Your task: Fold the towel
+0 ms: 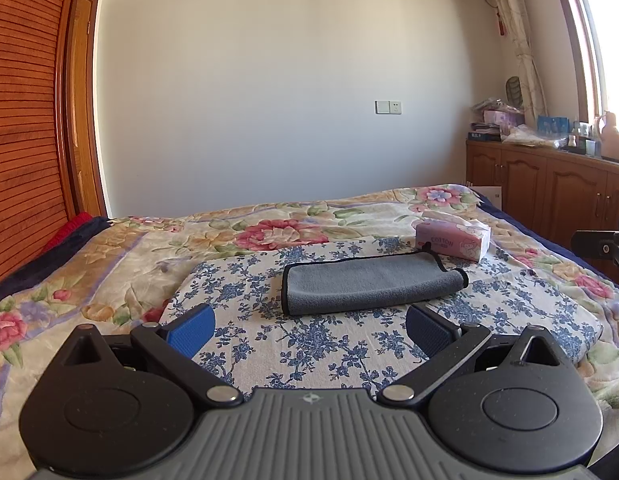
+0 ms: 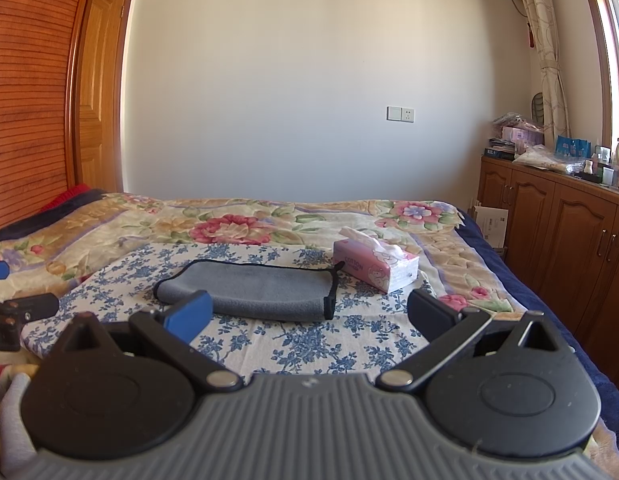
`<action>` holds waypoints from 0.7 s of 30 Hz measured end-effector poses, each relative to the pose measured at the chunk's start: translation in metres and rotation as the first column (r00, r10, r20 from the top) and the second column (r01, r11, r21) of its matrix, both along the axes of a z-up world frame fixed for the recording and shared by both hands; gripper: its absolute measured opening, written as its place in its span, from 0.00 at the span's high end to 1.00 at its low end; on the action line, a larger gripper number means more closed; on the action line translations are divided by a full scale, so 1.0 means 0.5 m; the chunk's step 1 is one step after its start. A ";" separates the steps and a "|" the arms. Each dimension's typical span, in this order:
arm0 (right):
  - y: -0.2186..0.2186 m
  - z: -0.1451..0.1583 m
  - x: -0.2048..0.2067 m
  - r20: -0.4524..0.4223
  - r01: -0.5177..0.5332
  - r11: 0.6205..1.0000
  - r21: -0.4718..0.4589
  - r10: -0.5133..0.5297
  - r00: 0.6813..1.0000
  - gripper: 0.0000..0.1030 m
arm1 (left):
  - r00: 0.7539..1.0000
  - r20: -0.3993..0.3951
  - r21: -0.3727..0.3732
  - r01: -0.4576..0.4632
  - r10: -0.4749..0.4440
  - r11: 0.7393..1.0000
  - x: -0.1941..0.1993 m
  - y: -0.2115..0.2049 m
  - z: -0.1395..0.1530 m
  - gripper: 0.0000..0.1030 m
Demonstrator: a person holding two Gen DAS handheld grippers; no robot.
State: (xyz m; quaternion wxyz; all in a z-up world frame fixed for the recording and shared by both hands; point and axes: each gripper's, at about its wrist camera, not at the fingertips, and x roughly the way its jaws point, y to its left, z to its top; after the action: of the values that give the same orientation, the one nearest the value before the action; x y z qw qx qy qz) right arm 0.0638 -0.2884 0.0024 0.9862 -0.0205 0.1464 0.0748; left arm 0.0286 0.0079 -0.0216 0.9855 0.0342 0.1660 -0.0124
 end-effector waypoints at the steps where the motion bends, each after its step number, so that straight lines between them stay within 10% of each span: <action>1: 0.000 0.000 0.000 0.000 0.000 1.000 0.000 0.000 1.000 0.00 | 1.000 0.000 0.000 0.000 0.000 1.000 0.001 0.001 0.001 0.00; 21: 0.002 0.000 -0.001 0.000 -0.001 1.000 -0.002 0.001 1.000 0.00 | 1.000 0.000 0.002 -0.001 0.001 1.000 -0.001 -0.002 -0.001 0.00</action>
State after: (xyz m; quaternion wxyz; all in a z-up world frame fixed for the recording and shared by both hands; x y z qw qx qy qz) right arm 0.0632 -0.2875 0.0024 0.9861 -0.0216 0.1465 0.0751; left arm 0.0283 0.0070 -0.0219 0.9854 0.0349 0.1661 -0.0120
